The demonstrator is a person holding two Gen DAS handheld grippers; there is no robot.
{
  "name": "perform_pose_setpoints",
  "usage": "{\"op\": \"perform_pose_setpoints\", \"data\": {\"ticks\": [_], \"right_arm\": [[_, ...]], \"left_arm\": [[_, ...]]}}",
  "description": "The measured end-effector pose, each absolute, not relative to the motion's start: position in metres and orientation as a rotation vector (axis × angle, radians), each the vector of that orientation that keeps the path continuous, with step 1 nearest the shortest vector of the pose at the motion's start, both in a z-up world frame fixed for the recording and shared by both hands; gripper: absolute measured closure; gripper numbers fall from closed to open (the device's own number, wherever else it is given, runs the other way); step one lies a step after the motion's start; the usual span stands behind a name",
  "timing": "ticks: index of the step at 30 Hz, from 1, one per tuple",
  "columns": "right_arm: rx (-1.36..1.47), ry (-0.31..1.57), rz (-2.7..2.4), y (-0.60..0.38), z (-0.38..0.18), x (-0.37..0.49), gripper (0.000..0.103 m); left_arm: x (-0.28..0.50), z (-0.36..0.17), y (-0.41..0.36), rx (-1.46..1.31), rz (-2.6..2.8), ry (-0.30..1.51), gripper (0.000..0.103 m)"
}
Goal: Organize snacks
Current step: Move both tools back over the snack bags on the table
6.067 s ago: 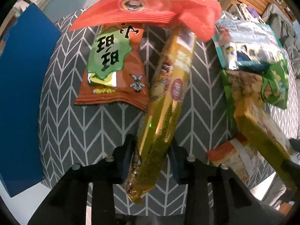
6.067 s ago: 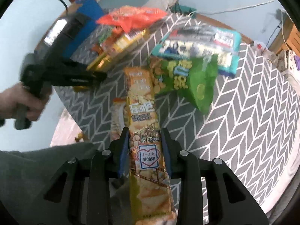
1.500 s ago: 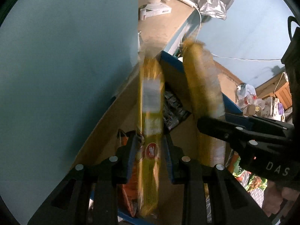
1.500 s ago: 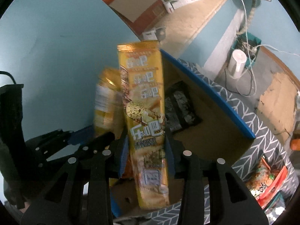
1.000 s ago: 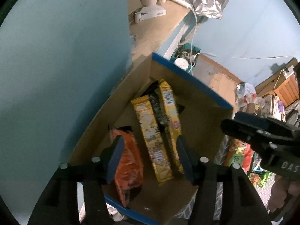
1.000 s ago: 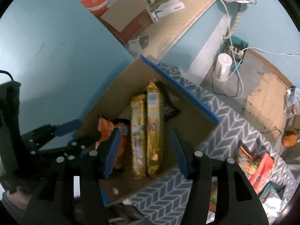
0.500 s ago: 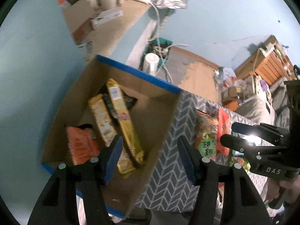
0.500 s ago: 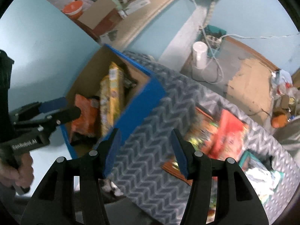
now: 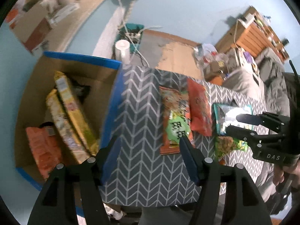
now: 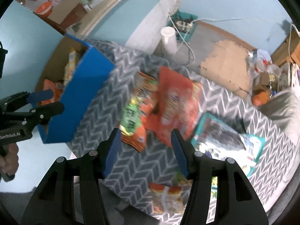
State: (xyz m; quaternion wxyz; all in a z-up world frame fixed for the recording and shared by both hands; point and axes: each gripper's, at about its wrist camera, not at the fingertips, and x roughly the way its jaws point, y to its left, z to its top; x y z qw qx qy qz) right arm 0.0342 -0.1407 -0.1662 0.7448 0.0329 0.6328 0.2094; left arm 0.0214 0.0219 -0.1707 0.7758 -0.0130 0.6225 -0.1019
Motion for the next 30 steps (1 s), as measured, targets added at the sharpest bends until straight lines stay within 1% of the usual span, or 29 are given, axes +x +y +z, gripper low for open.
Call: {"op": "perform_pose_setpoints", "data": {"ticks": [10,22,23,25,30], "right_arm": [[0.095,1.445,0.37,-0.199,-0.204,0.011,0.047],[0.163,1.502,0.345,-0.232,-0.239,-0.008,0.047],[0.172,1.507,0.343,-0.235,-0.24,-0.011,0.046],[0.188,1.512,0.341,-0.239,-0.242,-0.016,0.039],[0.209,1.529,0.339,-0.246,-0.242,-0.034,0.038]], "left_arm": [[0.02,-0.208,-0.02,0.031,-0.293,1.425,0.037],[0.009,-0.25,-0.037,0.046,-0.313,1.531,0.037],[0.009,-0.252,-0.038,0.048,-0.315,1.537,0.037],[0.01,-0.255,-0.038,0.05,-0.313,1.544,0.033],[0.012,-0.263,-0.041,0.044,-0.311,1.561,0.032]]}}
